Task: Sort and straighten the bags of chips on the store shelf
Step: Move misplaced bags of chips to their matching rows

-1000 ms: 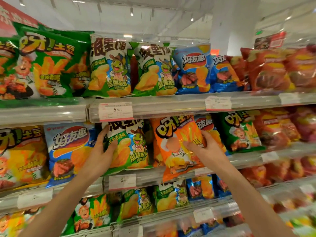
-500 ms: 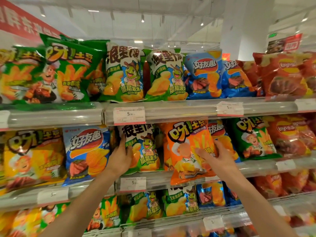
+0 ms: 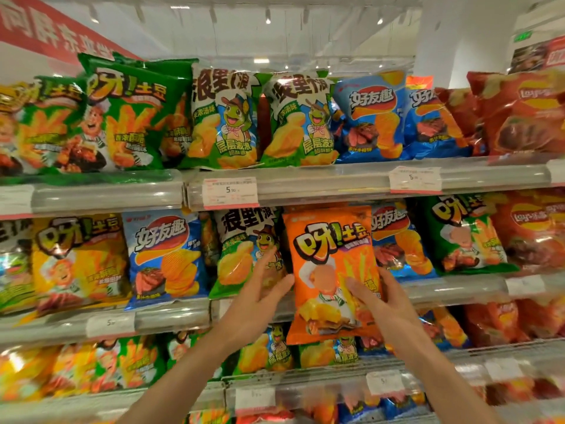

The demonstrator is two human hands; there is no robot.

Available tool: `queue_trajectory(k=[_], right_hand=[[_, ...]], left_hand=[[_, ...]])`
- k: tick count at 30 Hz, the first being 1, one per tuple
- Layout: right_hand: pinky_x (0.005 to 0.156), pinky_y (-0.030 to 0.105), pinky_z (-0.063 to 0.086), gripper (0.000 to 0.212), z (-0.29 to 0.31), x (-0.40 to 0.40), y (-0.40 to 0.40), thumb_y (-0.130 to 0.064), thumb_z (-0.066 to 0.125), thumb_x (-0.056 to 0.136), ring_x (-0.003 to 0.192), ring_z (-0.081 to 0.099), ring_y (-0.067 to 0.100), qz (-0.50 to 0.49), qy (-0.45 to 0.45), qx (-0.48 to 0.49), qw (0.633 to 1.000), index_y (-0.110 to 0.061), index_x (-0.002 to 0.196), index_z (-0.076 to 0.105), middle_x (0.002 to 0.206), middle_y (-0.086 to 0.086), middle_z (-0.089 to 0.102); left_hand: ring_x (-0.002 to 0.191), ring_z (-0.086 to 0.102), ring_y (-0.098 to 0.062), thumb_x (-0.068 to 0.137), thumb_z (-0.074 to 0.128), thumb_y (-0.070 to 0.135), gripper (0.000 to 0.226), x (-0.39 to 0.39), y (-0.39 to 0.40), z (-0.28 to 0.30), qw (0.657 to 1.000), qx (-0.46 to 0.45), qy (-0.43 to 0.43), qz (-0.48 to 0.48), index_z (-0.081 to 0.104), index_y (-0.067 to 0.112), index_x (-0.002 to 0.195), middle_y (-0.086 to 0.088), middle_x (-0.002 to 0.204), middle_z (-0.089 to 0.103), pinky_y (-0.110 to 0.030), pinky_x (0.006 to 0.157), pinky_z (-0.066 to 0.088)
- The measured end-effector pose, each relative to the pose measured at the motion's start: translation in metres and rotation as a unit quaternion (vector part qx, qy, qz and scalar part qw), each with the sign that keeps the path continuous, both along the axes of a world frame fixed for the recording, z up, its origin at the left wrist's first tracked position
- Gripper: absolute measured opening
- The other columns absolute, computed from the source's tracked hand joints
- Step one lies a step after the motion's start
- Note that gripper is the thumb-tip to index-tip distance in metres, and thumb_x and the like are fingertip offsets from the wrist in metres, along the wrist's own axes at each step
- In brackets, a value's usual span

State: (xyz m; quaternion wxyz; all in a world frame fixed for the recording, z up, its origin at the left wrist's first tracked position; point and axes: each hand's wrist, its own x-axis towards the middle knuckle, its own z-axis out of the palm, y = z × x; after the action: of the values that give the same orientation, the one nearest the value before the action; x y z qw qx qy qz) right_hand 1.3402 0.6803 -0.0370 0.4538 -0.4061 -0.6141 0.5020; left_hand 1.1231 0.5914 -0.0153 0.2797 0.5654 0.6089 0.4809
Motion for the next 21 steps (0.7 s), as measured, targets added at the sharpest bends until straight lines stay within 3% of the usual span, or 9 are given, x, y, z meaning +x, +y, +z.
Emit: queue_trajectory(k=[3,4,7,10,13,16,19,21], right_hand=[[0.073,0.027,0.057,0.079,-0.011,-0.017,-0.007,-0.063,0.07,0.069,0.095,0.068,0.008,0.037,0.008,-0.009,0.999,-0.035,0.139,0.045,0.116,-0.015,0.066],[0.075,0.029,0.057,0.082,-0.012,-0.024,-0.011,-0.063,0.07,0.069,0.095,0.067,0.006,0.041,0.01,-0.011,0.999,-0.037,0.142,0.042,0.119,-0.016,0.065],[0.069,0.02,0.046,0.064,-0.013,-0.047,-0.024,-0.055,0.066,0.083,0.083,0.063,-0.008,0.061,0.012,-0.006,0.998,-0.041,0.139,0.04,0.114,-0.028,0.059],[0.064,0.015,0.049,0.059,-0.009,-0.079,-0.039,-0.054,0.066,0.083,0.083,0.065,-0.008,0.093,0.011,0.004,0.996,-0.044,0.135,0.042,0.114,-0.028,0.06],[0.07,0.023,0.053,0.063,-0.005,-0.121,-0.059,-0.058,0.067,0.079,0.085,0.068,-0.002,0.124,0.003,0.003,0.992,-0.043,0.135,0.042,0.118,-0.021,0.063],[0.082,0.036,0.056,0.073,0.0,-0.168,-0.087,-0.065,0.069,0.074,0.091,0.069,0.004,0.156,-0.003,-0.01,0.988,-0.045,0.137,0.039,0.12,-0.021,0.062],[0.068,0.026,0.053,0.06,0.005,-0.221,-0.122,-0.056,0.068,0.078,0.094,0.067,0.006,0.176,0.0,-0.015,0.984,-0.044,0.129,0.038,0.112,-0.022,0.06],[0.072,0.029,0.057,0.066,0.005,-0.261,-0.147,-0.058,0.07,0.076,0.099,0.066,0.008,0.186,-0.012,-0.008,0.982,-0.039,0.132,0.042,0.116,-0.018,0.063]], left_hand=[[0.098,0.065,0.009,0.089,0.058,0.057,0.071,0.001,-0.01,-0.007,0.998,0.018,-0.052,-0.031,0.014,0.064,0.145,0.029,0.135,0.054,-0.032,0.093,0.056],[0.099,0.065,0.008,0.087,0.059,0.057,0.073,-0.001,-0.014,-0.006,0.998,0.024,-0.054,-0.027,0.013,0.065,0.144,0.033,0.13,0.055,-0.033,0.092,0.056],[0.106,0.062,0.01,0.09,0.061,0.05,0.074,-0.016,-0.029,-0.004,0.999,0.048,-0.018,0.0,0.014,0.062,0.146,0.036,0.135,0.048,-0.023,0.087,0.055],[0.1,0.066,0.005,0.094,0.062,0.041,0.07,-0.044,-0.051,-0.004,0.998,0.05,-0.021,0.043,0.017,0.064,0.144,0.03,0.127,0.053,-0.022,0.079,0.056],[0.099,0.064,0.01,0.093,0.06,0.048,0.072,-0.08,-0.083,-0.002,0.995,0.048,-0.019,0.082,0.014,0.062,0.146,0.025,0.129,0.054,-0.016,0.076,0.055],[0.098,0.059,0.019,0.094,0.06,0.045,0.072,-0.121,-0.121,0.0,0.992,0.06,-0.017,0.107,0.013,0.06,0.147,0.031,0.127,0.05,-0.008,0.072,0.05],[0.106,0.062,0.009,0.091,0.061,0.05,0.073,-0.171,-0.162,-0.004,0.989,0.076,-0.016,0.129,0.013,0.064,0.144,0.032,0.127,0.047,-0.015,0.081,0.054],[0.106,0.064,0.004,0.089,0.063,0.052,0.077,-0.206,-0.194,-0.004,0.985,0.081,-0.023,0.147,0.013,0.064,0.146,0.03,0.131,0.049,-0.023,0.088,0.056]])
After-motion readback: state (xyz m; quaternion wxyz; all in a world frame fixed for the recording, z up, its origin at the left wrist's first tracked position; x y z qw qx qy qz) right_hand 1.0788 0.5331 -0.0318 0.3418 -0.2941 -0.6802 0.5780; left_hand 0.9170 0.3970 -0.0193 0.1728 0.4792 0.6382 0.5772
